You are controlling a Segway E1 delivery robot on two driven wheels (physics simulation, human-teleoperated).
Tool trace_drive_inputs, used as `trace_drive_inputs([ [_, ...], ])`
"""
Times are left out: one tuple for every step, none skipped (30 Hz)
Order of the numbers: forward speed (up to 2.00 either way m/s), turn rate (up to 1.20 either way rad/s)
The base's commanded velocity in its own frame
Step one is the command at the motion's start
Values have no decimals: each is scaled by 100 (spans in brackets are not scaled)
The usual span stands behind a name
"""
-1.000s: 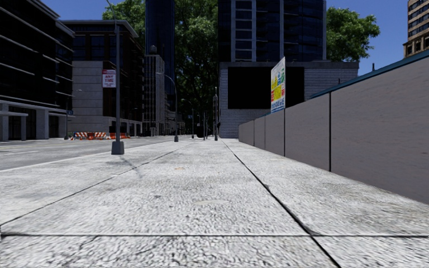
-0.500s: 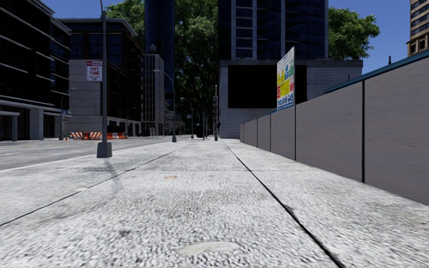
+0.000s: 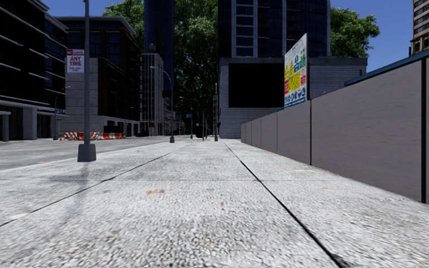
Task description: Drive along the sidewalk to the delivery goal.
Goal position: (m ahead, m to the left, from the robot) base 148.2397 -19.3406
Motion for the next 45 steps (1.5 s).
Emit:
trace_drive_inputs([
  [197, 0],
  [197, 0],
  [197, 0],
  [197, 0],
  [197, 0],
  [197, 0],
  [197, 0],
  [197, 0],
  [197, 0],
  [197, 0],
  [197, 0],
  [197, 0],
  [197, 0],
  [197, 0],
  [197, 0],
  [197, 0],
  [197, 0],
  [197, 0],
  [197, 0],
  [197, 0],
  [197, 0],
  [197, 0],
  [197, 0],
  [197, 0],
  [197, 0],
  [197, 0],
  [197, 0],
  [197, 0],
  [197, 0],
  [197, 0],
  [197, 0],
  [197, 0],
  [197, 0],
  [197, 0],
  [197, 0],
  [197, 0],
  [197, 0],
  [197, 0],
  [197, 0],
  [197, 0],
  [197, 0],
  [197, 0],
  [197, 0],
  [197, 0],
  [197, 0],
])
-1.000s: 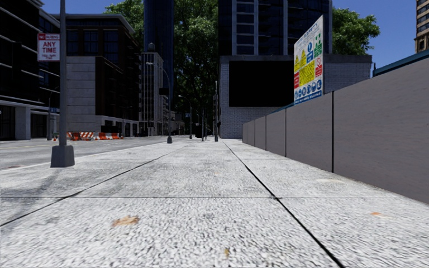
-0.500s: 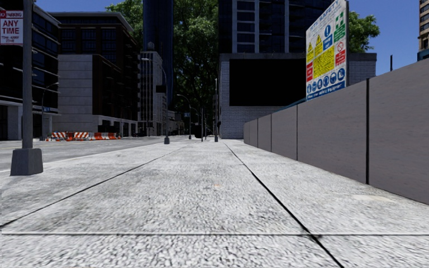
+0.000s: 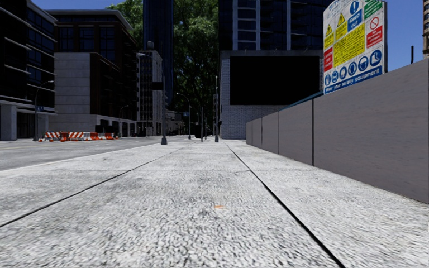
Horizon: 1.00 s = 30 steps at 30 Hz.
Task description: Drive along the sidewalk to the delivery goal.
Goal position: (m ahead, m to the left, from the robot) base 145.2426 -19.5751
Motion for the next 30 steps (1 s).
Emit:
trace_drive_inputs([
  [197, 0],
  [197, 0],
  [197, 0],
  [197, 0],
  [197, 0],
  [197, 0],
  [197, 0],
  [197, 0],
  [197, 0],
  [197, 0],
  [197, 0],
  [197, 0],
  [197, 0],
  [197, 0],
  [197, 0],
  [197, 0],
  [197, 0],
  [197, 0],
  [197, 0],
  [197, 0],
  [197, 0],
  [197, 0],
  [197, 0],
  [197, 0],
  [197, 0],
  [197, 0],
  [197, 0],
  [197, 0],
  [197, 0],
  [197, 0],
])
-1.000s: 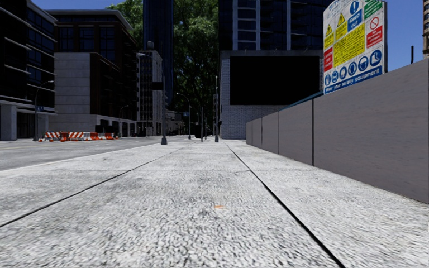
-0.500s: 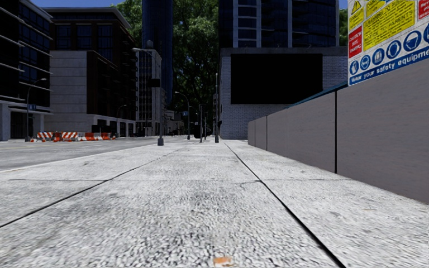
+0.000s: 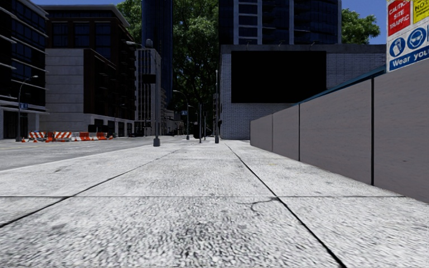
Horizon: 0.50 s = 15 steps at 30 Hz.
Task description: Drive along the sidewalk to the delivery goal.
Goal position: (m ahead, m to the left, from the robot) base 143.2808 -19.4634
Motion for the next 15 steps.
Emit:
trace_drive_inputs([
  [197, 0],
  [197, 0],
  [197, 0],
  [197, 0],
  [197, 0],
  [197, 0],
  [197, 0],
  [197, 0],
  [197, 0],
  [197, 0],
  [197, 0],
  [197, 0],
  [197, 0],
  [197, 0],
  [197, 0],
])
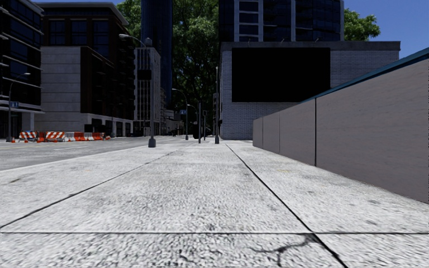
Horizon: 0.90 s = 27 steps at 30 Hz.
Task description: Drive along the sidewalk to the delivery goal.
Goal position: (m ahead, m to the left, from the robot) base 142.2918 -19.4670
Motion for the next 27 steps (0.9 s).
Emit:
trace_drive_inputs([
  [197, 0],
  [197, 0],
  [197, 0],
  [197, 0],
  [197, 0],
  [197, 0],
  [197, 0],
  [197, 0],
  [197, 0],
  [197, 0],
  [197, 0],
  [197, 0],
  [197, 0],
  [197, 0],
  [197, 0],
  [197, 0],
  [197, 0],
  [197, 0],
  [197, 0],
  [197, 0],
  [197, 0],
  [197, 0],
  [197, 0],
  [197, 0],
  [197, 0],
  [197, 0],
  [197, 0],
])
